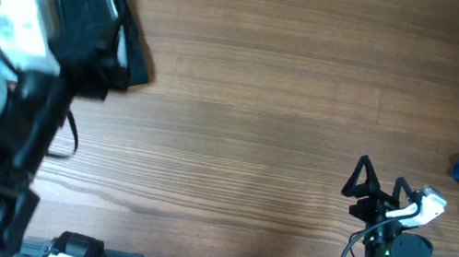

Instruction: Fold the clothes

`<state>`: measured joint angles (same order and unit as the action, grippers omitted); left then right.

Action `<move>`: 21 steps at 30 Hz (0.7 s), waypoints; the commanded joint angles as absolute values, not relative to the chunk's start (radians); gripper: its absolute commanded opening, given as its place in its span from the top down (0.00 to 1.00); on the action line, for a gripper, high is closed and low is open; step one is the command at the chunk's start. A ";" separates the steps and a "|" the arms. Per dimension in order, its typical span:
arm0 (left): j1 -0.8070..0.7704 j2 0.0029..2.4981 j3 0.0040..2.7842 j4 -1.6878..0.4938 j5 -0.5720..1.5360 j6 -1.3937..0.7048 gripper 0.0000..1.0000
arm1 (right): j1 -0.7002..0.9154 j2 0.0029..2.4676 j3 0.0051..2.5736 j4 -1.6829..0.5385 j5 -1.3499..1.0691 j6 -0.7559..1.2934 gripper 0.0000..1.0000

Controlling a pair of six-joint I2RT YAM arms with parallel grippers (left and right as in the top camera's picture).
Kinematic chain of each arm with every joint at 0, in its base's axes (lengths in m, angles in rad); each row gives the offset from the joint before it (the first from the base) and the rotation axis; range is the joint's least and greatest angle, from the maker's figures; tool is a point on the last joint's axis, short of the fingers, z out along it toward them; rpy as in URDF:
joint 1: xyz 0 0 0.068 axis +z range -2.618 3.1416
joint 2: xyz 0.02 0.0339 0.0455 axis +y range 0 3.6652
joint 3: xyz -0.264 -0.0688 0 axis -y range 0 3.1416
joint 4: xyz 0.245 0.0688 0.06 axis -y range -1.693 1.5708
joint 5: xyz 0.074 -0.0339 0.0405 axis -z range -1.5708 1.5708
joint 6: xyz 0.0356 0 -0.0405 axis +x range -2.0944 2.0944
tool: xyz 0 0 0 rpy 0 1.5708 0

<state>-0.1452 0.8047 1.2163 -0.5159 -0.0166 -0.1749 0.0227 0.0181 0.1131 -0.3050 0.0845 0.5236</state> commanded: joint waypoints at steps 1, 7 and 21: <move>-0.152 0.651 1.008 -0.421 -0.001 -0.112 0.00 | 0.019 0.004 0.113 -0.300 0.066 0.530 0.00; -0.152 0.433 0.739 -0.308 -0.001 -0.109 0.00 | 0.019 0.004 0.113 -0.300 0.066 0.531 0.00; -0.134 0.002 0.206 -0.041 0.017 -0.113 0.00 | 0.019 0.004 0.113 -0.300 0.066 0.531 0.00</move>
